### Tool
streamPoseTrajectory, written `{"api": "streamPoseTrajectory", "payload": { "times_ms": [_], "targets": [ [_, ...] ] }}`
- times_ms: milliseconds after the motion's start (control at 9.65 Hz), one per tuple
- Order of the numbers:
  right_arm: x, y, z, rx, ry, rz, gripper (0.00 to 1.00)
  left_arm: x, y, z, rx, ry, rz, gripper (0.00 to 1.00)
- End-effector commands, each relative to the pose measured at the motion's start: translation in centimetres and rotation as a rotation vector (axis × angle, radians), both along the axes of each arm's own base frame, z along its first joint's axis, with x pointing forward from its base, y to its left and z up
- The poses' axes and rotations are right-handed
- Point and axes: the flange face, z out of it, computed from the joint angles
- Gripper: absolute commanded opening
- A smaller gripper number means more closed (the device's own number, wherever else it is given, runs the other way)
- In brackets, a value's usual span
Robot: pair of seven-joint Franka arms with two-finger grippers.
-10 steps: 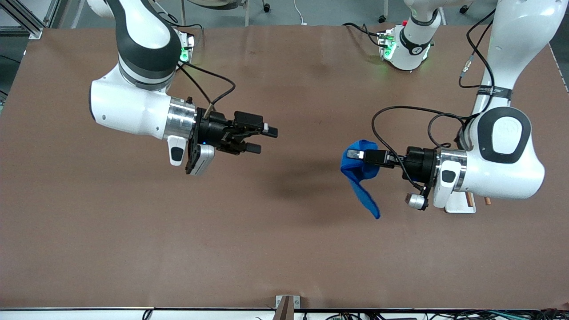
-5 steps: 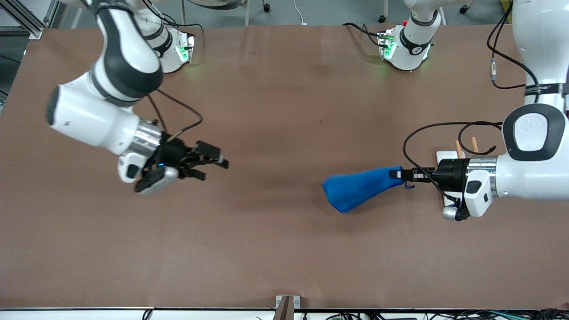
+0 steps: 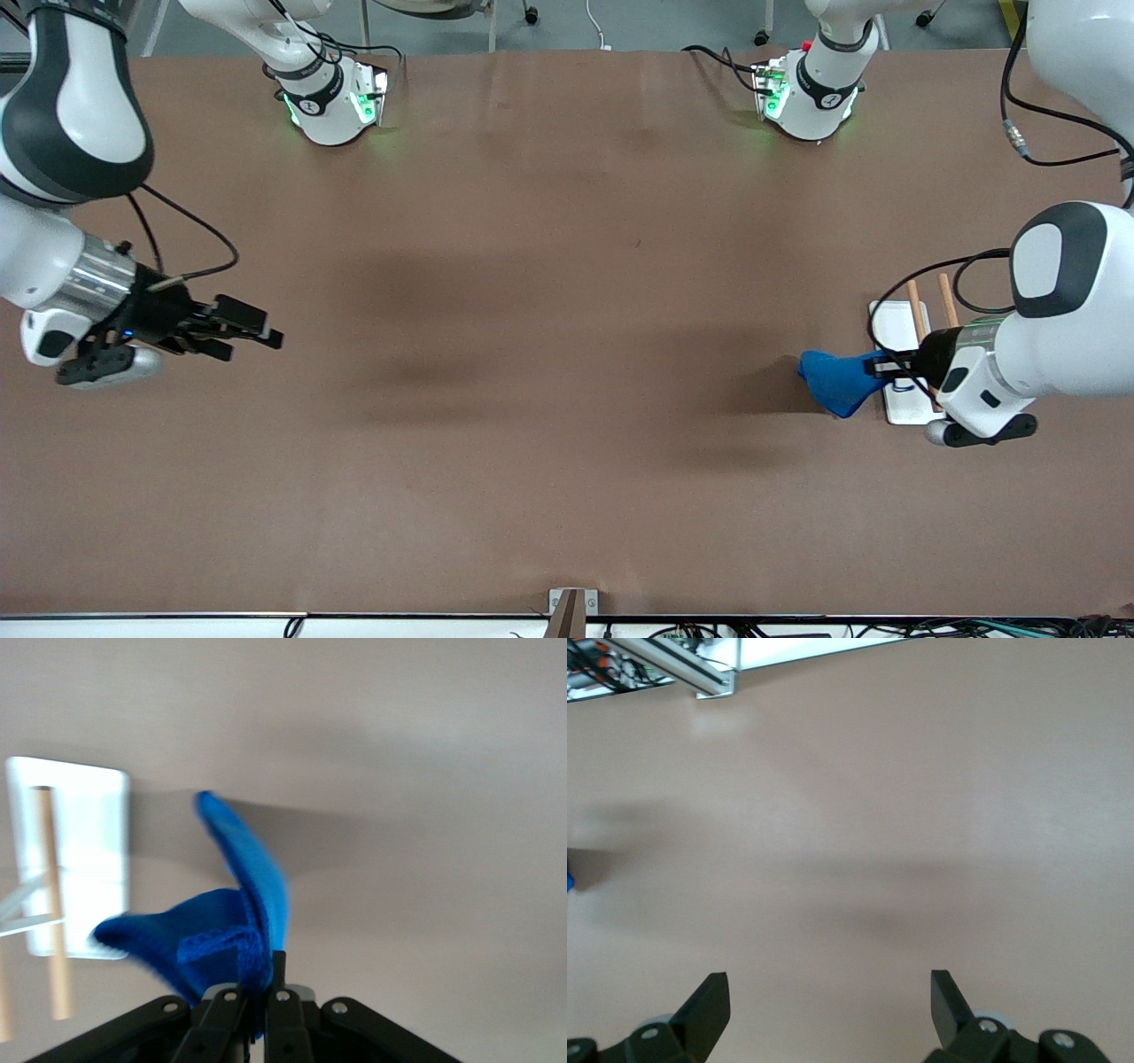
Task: Right arm passes towel to left arm to hang
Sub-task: 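Carry the towel to the dowel stand with the left gripper while the right gripper retracts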
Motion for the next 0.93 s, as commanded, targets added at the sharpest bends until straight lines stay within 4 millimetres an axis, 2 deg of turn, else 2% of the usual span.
{"api": "streamPoseTrajectory", "payload": {
  "times_ms": [0,104,207,415,622,829],
  "targets": [
    [-2.1,-1.7,2.1,-0.165,-0.006,0.019,1.00,-0.9,5.1,-0.9,0.129,0.062,-0.018,0.00],
    [-3.2,-1.9,3.2,-0.238,0.021,0.010,1.00,-1.3,6.8,-0.9,0.144,0.089,-0.090,0.00],
    [-4.4,-1.8,4.5,-0.254,0.041,0.016,1.00,-1.6,9.8,0.0,0.133,0.077,-0.162,0.00],
    [-6.7,-2.1,7.2,-0.291,0.061,0.028,1.00,-2.8,14.7,-0.5,0.082,0.130,-0.314,0.00],
    [-9.6,-2.0,10.1,-0.314,0.087,0.040,1.00,-3.1,16.7,-1.1,0.074,0.149,-0.419,0.00],
    [-12.0,-1.7,11.8,-0.317,0.123,0.032,1.00,-3.1,17.4,-1.9,0.073,0.178,-0.562,0.00]
  ]
}}
